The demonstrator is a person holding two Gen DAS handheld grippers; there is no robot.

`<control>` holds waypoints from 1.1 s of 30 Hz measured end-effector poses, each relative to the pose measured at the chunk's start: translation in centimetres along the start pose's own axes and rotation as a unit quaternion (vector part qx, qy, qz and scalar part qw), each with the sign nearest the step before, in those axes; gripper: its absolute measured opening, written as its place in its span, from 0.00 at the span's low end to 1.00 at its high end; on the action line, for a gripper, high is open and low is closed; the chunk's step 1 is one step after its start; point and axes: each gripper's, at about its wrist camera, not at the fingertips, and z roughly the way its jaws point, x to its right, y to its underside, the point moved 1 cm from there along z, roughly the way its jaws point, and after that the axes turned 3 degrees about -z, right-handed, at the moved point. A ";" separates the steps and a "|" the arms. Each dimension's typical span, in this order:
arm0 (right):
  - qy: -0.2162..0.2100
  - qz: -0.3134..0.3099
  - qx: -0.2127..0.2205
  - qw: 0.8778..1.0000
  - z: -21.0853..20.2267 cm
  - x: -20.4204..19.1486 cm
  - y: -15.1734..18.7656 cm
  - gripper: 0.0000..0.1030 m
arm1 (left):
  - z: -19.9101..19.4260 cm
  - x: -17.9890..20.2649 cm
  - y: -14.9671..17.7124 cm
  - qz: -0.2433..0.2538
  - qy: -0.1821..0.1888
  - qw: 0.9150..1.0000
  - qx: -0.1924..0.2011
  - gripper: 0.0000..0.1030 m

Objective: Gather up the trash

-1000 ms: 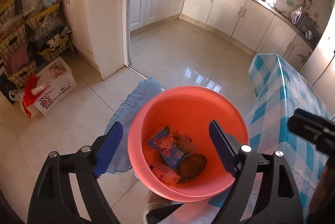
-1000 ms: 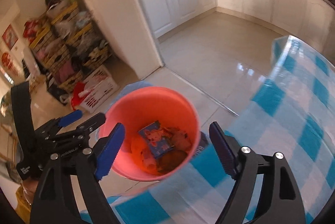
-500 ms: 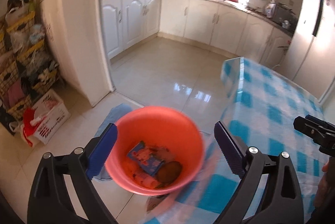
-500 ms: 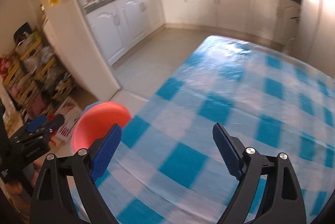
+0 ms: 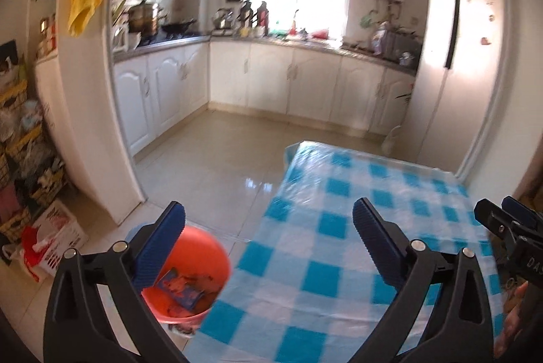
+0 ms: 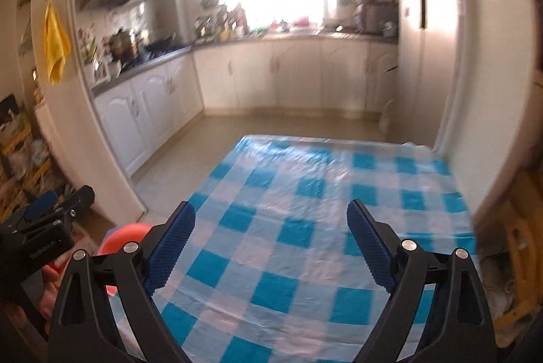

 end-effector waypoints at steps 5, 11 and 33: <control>0.027 0.012 0.041 0.999 -4.7 2.3 -0.5 0.88 | -2.7 3.7 -0.9 0.017 0.022 0.999 0.028 0.97; 0.055 0.026 0.078 0.995 -9.1 4.3 -0.6 0.89 | -5.2 6.1 -1.5 0.023 0.038 0.998 0.052 0.97; 0.097 0.044 0.141 0.984 -15.5 5.3 -0.1 0.90 | -11.7 8.7 -1.8 0.056 0.051 0.990 0.119 0.97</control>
